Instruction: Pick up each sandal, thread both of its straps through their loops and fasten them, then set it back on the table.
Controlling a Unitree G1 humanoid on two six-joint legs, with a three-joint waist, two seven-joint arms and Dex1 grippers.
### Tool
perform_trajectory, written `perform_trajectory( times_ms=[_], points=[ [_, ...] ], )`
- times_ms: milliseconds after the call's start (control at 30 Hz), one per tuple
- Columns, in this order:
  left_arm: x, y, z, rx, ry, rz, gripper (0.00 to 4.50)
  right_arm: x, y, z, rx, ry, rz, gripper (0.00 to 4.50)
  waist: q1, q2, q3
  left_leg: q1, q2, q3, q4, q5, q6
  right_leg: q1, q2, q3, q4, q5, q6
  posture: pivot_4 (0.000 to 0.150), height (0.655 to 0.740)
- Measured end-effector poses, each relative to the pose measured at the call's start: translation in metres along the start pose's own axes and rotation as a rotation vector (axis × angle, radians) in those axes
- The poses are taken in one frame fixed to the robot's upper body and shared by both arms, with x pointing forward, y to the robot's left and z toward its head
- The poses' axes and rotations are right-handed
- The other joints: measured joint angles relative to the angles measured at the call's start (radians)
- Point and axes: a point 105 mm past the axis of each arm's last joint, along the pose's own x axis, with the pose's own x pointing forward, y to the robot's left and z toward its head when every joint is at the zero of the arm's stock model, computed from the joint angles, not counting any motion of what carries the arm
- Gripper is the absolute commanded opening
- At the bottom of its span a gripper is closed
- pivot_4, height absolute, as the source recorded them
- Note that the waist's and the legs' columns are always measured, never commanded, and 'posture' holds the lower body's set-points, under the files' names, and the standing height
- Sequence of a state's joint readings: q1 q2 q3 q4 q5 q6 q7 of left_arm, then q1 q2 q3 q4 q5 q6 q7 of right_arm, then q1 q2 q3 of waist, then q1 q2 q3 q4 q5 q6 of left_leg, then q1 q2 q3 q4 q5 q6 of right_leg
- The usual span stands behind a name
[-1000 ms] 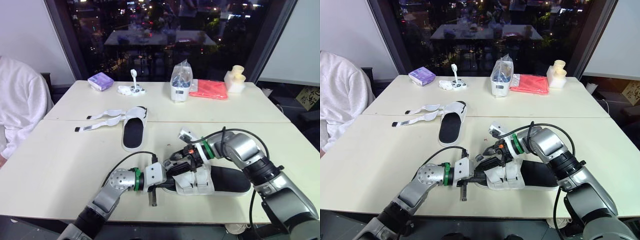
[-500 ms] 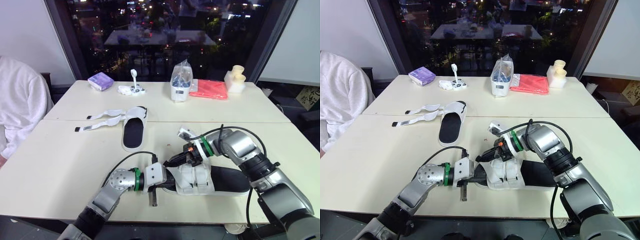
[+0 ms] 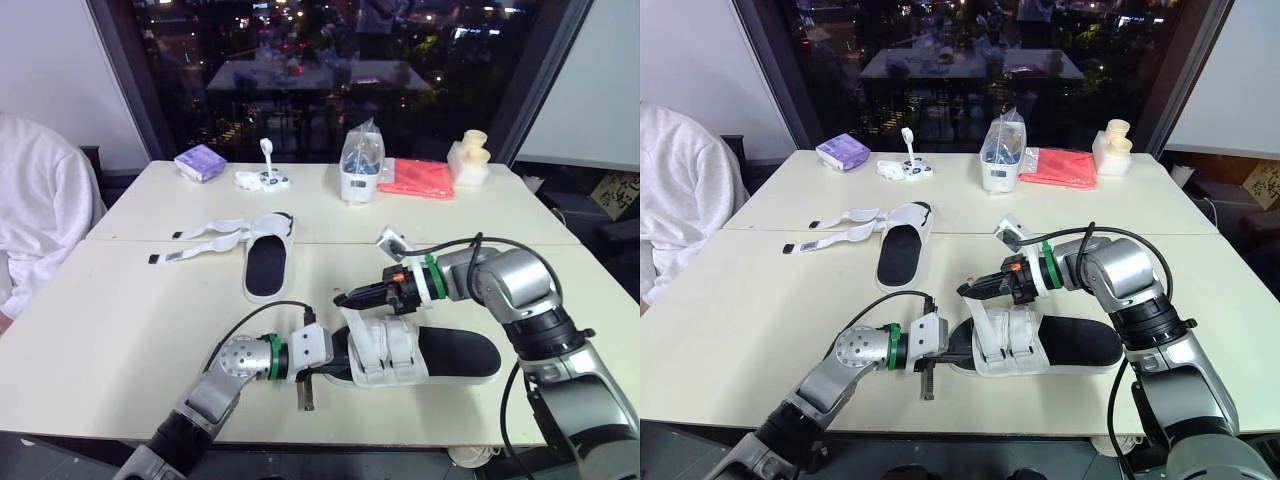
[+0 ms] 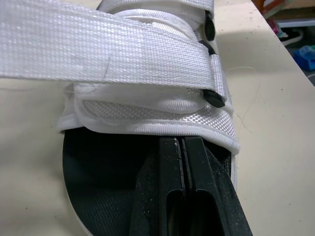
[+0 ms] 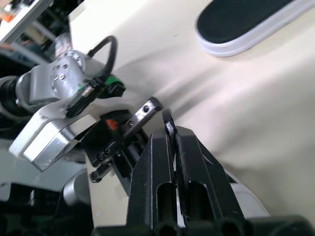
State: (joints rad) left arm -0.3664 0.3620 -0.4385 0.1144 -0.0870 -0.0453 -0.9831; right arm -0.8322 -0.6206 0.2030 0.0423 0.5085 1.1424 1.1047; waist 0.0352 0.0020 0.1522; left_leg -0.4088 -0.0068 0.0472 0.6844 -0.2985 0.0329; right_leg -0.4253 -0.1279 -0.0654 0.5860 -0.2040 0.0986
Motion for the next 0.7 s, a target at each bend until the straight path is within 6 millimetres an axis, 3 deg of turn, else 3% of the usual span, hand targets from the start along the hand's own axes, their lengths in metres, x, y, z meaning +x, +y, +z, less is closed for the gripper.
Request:
perform_trajectory(
  times_ms=[700],
  points=[
    [0.000, -0.001, 0.000, 0.012, 0.011, -0.017, 0.00, -0.005, -0.017, -0.009, 0.060, -0.043, -0.080, 0.06, 0.001, 0.000, 0.000, -0.001, 0.000, 0.001, 0.000, 0.000, 0.000, 0.001, 0.003, 0.000, 0.001, 0.000, 0.000, 0.150, 0.7400]
  ],
)
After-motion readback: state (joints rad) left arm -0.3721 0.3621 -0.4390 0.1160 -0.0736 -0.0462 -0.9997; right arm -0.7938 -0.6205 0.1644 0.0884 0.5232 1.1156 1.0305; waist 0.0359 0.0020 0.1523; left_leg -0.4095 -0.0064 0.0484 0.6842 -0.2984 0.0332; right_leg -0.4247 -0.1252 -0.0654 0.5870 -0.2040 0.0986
